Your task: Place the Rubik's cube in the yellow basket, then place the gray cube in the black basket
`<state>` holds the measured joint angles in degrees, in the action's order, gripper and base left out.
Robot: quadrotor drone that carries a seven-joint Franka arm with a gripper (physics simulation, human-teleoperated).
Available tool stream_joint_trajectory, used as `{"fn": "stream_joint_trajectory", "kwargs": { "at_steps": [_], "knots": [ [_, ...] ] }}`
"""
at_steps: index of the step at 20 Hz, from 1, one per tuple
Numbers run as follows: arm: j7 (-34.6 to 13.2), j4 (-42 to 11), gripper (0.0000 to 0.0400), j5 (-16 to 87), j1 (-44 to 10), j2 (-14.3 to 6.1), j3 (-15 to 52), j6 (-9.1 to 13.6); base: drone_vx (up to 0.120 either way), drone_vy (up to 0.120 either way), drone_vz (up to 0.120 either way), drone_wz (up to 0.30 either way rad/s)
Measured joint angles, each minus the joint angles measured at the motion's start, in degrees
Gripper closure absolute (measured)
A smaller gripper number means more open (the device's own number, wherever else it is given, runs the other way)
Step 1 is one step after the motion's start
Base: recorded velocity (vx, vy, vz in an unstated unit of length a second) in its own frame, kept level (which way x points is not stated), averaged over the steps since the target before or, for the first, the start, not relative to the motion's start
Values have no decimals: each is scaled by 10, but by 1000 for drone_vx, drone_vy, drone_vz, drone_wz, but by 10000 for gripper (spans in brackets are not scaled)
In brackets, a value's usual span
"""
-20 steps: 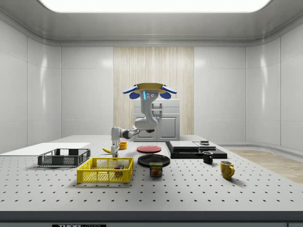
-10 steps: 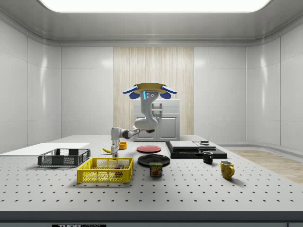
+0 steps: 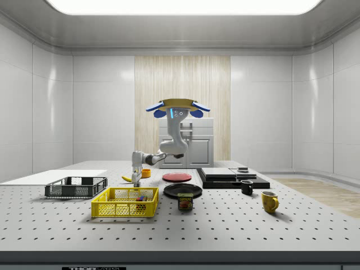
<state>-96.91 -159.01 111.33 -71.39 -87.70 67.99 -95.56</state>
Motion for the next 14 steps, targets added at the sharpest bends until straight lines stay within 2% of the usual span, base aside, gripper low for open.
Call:
{"fn": "stream_joint_trajectory", "kwargs": {
  "at_steps": [11,14],
  "knots": [
    [1,-3,149,-6,3,3,8,7,0,0,0,0],
    [1,-10,149,-23,7,3,27,15,0,0,93,0]
  ]
}}
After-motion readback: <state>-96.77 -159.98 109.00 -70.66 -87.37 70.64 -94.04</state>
